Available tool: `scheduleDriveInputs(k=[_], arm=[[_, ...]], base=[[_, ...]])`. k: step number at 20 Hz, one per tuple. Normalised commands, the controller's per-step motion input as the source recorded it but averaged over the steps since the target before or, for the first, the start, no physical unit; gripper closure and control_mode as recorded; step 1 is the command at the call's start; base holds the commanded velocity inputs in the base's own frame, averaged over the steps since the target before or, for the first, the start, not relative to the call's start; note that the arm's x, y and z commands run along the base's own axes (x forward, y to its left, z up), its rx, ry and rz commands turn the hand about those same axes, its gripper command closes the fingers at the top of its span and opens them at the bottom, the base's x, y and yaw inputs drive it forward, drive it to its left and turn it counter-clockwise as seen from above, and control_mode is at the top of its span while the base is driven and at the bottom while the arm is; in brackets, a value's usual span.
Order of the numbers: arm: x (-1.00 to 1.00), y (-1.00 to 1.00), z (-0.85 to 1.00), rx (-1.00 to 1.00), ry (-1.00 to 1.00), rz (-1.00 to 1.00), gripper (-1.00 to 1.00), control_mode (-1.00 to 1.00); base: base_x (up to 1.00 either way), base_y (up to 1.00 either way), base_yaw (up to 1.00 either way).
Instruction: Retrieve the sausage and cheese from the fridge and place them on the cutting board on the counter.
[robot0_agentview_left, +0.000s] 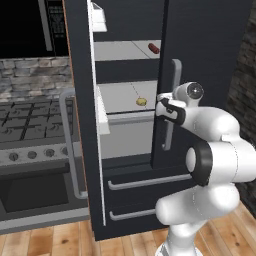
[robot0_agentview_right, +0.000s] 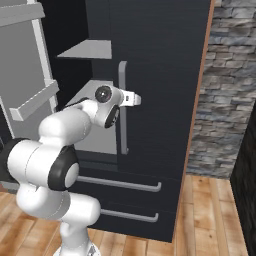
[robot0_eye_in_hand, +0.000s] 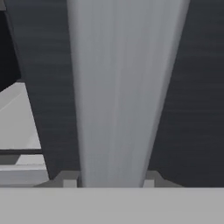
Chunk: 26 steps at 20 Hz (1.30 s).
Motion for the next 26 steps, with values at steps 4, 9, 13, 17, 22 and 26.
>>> scheduleDriveInputs(k=[4, 9, 13, 17, 22, 26], arm=[[-0.48, -0.48, 0.12, 0.05, 0.00, 0.00, 1.00, -1.00], [-0.85, -0.56, 0.11, 0.07, -0.05, 0.00, 1.00, -1.00], [-0.87, -0.63, 0.13, 0.08, -0.06, 0.00, 1.00, -1.00], [-0.78, -0.69, 0.16, 0.05, 0.00, 0.00, 1.00, -1.00], [-0.68, -0.69, 0.20, 0.02, 0.03, 0.00, 1.00, -1.00], [-0.56, -0.58, 0.26, 0.00, 0.15, -0.02, 1.00, -1.00]], base=[[0.00, 0.00, 0.00], [0.00, 0.00, 0.00], [0.00, 0.00, 0.00], [0.00, 0.00, 0.00], [0.00, 0.00, 0.00], [0.00, 0.00, 0.00]])
